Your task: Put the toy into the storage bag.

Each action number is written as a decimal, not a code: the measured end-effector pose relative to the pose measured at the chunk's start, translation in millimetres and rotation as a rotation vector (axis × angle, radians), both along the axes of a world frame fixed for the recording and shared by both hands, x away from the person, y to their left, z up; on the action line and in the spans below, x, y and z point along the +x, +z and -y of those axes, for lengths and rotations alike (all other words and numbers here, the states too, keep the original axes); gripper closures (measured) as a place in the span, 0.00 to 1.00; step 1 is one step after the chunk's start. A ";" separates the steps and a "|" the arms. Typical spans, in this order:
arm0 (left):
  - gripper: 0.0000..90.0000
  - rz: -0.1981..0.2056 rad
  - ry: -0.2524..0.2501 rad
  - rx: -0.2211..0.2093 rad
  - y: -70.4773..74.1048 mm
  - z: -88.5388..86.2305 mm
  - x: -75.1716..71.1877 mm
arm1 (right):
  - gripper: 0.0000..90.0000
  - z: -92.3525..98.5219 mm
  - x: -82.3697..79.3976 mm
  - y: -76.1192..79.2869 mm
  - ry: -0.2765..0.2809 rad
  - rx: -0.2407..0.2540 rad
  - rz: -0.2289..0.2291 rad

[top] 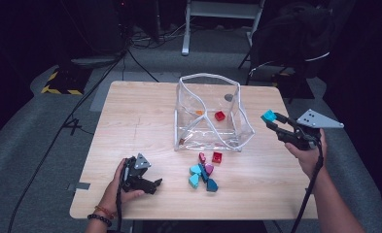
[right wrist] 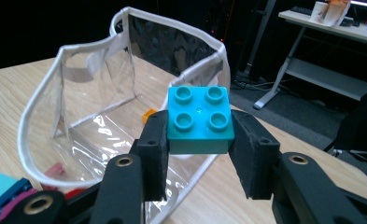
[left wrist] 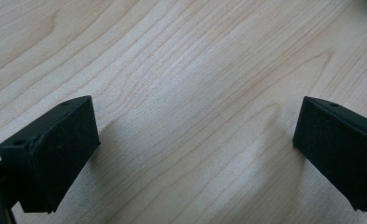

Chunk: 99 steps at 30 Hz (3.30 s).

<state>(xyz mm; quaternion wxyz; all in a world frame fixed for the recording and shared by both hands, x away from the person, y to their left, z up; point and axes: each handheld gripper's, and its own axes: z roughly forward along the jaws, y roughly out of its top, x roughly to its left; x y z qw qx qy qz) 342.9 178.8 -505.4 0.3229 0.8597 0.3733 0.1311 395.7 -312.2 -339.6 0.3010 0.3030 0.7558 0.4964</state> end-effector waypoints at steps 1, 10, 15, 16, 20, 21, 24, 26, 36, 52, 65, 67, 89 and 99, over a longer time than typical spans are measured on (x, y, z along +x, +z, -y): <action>0.01 0.000 0.000 0.000 0.0 0.0 0.0 | 0.66 -3.1 0.5 2.1 0.005 0.001 0.004; 0.01 0.000 0.000 0.000 0.0 0.0 0.0 | 0.66 -35.9 5.9 16.6 0.055 -0.025 0.028; 0.01 0.000 0.000 0.001 0.0 0.0 0.0 | 0.66 -57.7 13.3 17.6 0.077 -0.037 0.018; 0.01 0.000 0.000 0.000 0.0 0.0 0.0 | 0.66 -63.0 15.4 17.0 0.085 -0.040 0.013; 0.01 0.000 -0.001 0.001 0.0 -0.1 0.1 | 0.66 -78.5 20.8 14.4 0.112 -0.053 0.000; 0.00 -0.001 -0.001 0.001 0.1 -0.1 0.1 | 0.66 -82.3 22.3 13.4 0.117 -0.060 -0.004; 0.01 0.000 -0.001 0.001 0.1 -0.1 0.1 | 0.66 -91.5 26.3 10.9 0.118 -0.078 -0.014; 0.01 -0.002 -0.002 -0.002 -0.1 0.1 0.3 | 0.66 -95.7 28.4 9.9 0.118 -0.080 -0.022; 0.01 0.000 -0.001 -0.001 -0.1 -0.3 -0.3 | 0.66 -106.0 35.7 5.6 0.103 -0.087 -0.039; 0.01 0.000 0.020 -0.007 -0.5 -1.0 -4.1 | 0.62 -99.3 32.0 2.7 0.105 -0.076 -0.056; 0.01 0.000 0.018 -0.005 -0.4 -1.6 -5.0 | 0.54 -56.5 6.0 11.0 0.082 -0.058 -0.030; 0.00 -0.001 0.016 -0.005 -0.4 -1.6 -4.5 | 0.53 -49.4 2.5 10.6 0.076 -0.056 -0.024; 0.01 0.000 0.022 -0.007 -0.5 -1.2 -4.9 | 0.40 -1.7 -26.2 -36.0 0.058 -0.070 -0.097; 0.01 0.001 0.024 -0.006 -0.4 -1.2 -5.0 | 0.38 -18.0 -33.8 -69.6 0.097 -0.117 -0.145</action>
